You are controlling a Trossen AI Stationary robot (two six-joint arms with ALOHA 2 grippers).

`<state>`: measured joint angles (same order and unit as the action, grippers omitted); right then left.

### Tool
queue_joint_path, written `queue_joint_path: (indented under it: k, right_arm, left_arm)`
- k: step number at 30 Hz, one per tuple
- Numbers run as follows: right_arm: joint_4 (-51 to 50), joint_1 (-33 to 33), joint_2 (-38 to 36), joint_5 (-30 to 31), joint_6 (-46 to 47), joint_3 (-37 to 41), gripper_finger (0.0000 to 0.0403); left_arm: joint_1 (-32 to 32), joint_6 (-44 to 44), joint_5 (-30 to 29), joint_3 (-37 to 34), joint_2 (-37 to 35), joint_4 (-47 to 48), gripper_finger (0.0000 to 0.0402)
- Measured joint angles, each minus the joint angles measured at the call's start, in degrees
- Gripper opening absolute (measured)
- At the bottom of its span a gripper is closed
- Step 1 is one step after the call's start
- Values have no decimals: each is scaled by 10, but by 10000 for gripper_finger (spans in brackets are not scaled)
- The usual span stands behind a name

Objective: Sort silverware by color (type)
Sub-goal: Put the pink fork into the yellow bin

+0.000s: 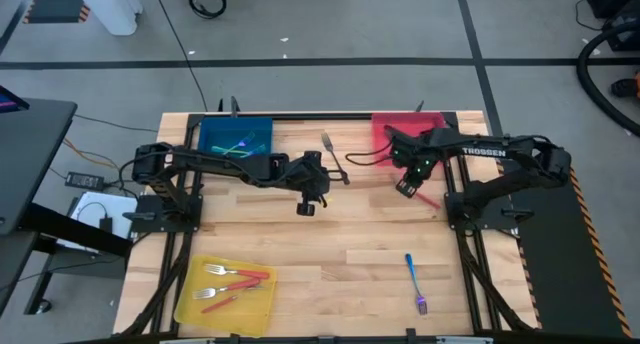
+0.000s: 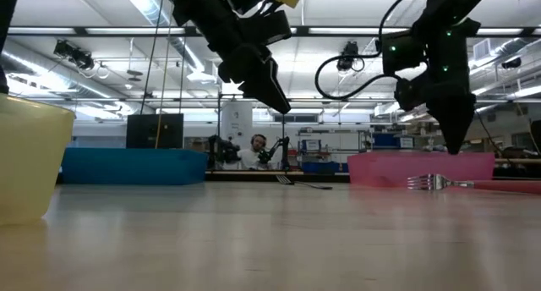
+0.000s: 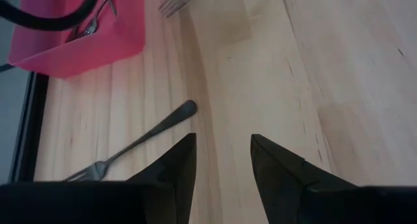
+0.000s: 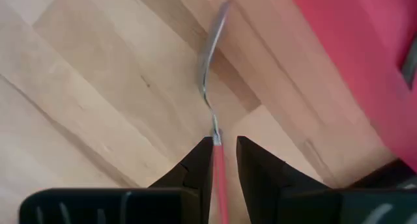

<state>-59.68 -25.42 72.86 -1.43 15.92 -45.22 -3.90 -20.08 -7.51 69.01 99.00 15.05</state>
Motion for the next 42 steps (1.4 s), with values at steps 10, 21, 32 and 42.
queue_joint_path:
  k: [10,21,32,42]
  right_arm:
    - [111,31,2,4,26,72,78]
    - [167,32,2,16,26,128,78]
    - [177,32,2,18,56,134,11]
    - [177,48,3,14,44,101,6]
  left_arm:
    - [0,15,0,0,0,0,144]
    - [0,14,0,0,0,-2,144]
    - [0,14,0,0,0,-3,144]
    - [0,15,0,0,0,-26,144]
